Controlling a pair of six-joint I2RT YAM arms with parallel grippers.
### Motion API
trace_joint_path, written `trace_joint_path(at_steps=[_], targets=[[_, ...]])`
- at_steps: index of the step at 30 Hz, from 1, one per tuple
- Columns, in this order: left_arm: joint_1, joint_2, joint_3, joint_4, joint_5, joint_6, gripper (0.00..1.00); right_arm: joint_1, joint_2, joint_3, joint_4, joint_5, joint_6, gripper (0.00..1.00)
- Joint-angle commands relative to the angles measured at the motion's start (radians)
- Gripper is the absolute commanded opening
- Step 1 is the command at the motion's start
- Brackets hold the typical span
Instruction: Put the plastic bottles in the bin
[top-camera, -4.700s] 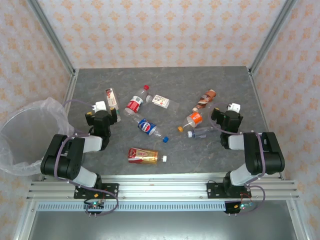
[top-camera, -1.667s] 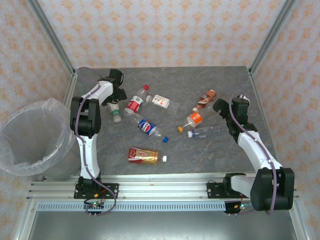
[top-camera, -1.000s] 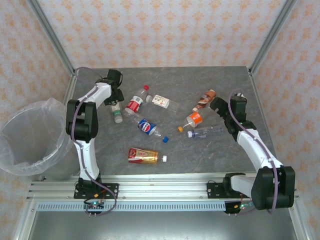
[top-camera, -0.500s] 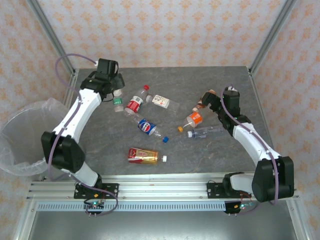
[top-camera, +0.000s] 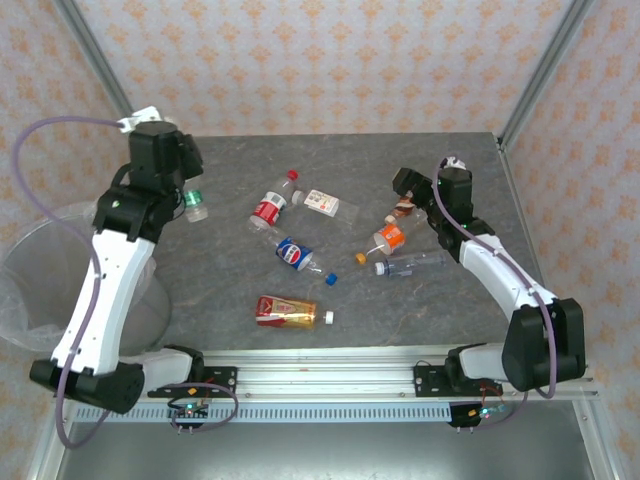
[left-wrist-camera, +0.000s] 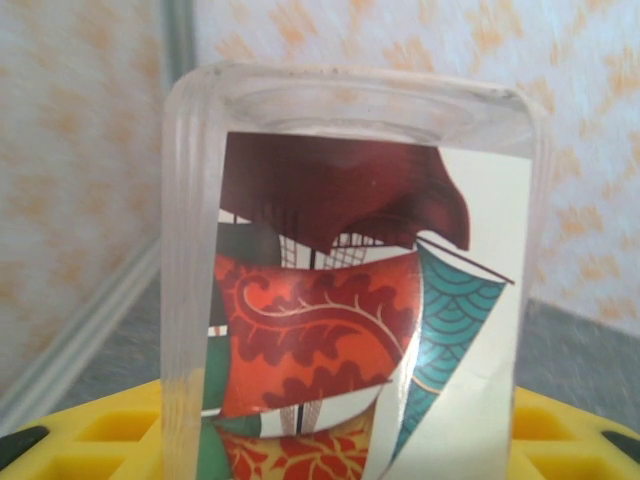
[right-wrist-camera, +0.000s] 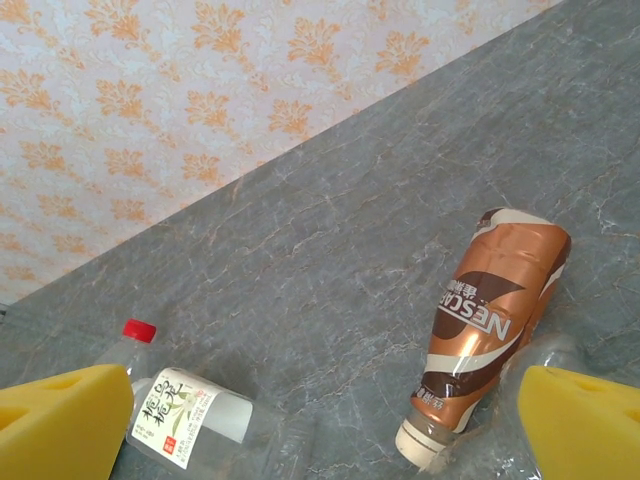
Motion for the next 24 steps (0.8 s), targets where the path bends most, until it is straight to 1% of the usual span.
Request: trace_joint_path(at_steps=[1, 5, 6, 9, 13, 15, 18, 19, 20, 24], targets=[[0.024, -0.071, 0.026, -0.025, -0.188, 0.038, 0.45, 0.005, 0.009, 0.023, 0.040, -0.006, -0.003, 0.99], [0.069, -0.144, -0.007, -0.020, -0.393, 0.043, 0.45, 0.004, 0.004, 0.008, 0.042, 0.002, -0.007, 0.99], [0.093, -0.164, -0.025, -0.016, -0.412, 0.035, 0.45, 0.005, 0.003, 0.008, 0.042, 0.002, -0.010, 0.99], [0.165, -0.214, -0.098, 0.013, -0.409, 0.025, 0.42, 0.004, 0.006, 0.007, 0.038, 0.001, -0.016, 0.99], [0.241, -0.224, -0.123, -0.009, -0.481, 0.017, 0.43, 0.005, 0.006, 0.007, 0.032, 0.001, -0.022, 0.99], [0.269, -0.223, -0.134, -0.015, -0.536, 0.009, 0.47, 0.005, 0.005, 0.010, 0.024, 0.002, -0.028, 0.99], [0.294, -0.217, -0.157, -0.026, -0.661, -0.006, 0.47, 0.005, 0.001, 0.009, 0.020, 0.008, -0.033, 0.99], [0.307, -0.219, -0.173, -0.019, -0.669, -0.009, 0.47, 0.005, 0.000, 0.007, 0.021, 0.010, -0.032, 0.99], [0.333, -0.223, -0.190, -0.020, -0.647, -0.024, 0.48, 0.005, -0.001, 0.005, 0.021, 0.010, -0.032, 0.99], [0.443, -0.254, -0.261, -0.034, -0.466, -0.147, 0.47, 0.005, 0.000, 0.005, 0.020, 0.010, -0.034, 0.99]])
